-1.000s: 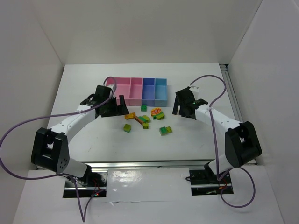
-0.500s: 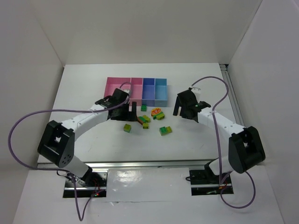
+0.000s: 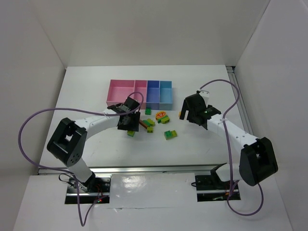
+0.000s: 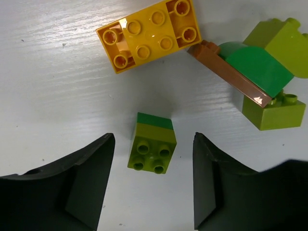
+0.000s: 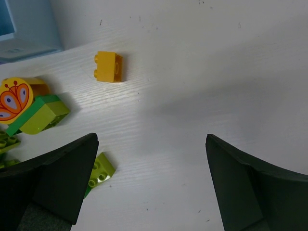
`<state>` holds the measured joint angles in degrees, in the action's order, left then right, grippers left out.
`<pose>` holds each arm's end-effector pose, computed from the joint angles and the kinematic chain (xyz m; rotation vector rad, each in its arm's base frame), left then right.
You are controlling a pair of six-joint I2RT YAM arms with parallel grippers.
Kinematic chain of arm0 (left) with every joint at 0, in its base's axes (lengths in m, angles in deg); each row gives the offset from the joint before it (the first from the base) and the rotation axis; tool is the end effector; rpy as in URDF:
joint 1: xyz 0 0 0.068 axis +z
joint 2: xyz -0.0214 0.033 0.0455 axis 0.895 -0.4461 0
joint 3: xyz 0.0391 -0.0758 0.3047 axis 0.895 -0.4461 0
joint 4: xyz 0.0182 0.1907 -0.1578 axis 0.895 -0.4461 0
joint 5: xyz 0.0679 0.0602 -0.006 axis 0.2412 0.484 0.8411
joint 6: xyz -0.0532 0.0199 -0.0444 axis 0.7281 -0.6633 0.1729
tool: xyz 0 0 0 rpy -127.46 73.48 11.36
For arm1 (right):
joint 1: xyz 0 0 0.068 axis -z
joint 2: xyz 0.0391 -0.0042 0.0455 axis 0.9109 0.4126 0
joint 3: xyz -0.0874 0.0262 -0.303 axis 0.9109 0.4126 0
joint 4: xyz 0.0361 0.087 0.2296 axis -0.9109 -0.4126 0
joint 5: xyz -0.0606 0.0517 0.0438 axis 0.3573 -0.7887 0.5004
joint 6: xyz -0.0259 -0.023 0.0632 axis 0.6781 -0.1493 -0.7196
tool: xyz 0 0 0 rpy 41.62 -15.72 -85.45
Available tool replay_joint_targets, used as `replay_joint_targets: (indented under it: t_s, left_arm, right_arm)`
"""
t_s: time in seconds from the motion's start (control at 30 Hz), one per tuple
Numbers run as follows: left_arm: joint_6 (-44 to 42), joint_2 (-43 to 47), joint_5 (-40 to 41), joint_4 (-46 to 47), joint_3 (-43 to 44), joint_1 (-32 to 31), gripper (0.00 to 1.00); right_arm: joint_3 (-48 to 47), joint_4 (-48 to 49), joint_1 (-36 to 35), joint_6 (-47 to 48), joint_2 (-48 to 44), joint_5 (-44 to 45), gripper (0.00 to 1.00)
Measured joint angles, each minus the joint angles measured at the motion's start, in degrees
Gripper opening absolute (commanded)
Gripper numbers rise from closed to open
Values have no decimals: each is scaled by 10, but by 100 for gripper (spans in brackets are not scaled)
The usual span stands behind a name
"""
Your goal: Sort the legos into containers by color
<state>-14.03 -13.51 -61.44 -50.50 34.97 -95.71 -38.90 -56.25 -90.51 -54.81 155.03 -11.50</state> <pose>0.2838 -0.1667 0.2231 -0.0198 2.6299 -0.1496 0.2451 0.0888 0.2678 0.3018 2.3743 -0.0287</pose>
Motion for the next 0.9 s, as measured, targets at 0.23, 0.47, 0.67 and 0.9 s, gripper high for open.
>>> replay_joint_targets:
  t_s: [0.23,0.47,0.67,0.9]
  left_arm:
    - [-2,-15,14,2,-7,-2,53]
    - [-4,-14,20,3,-9,-2,20]
    - [-12,-11,4,-32,14,-2,10]
    - [-82,69,-259,-23,79,40,0]
  right_arm:
    - [4,-3,0,0,0,0,100]
    - [7,-4,0,0,0,3,100]
    - [8,-3,0,6,0,-3,100]
    - [54,70,0,96,-65,-196,100]
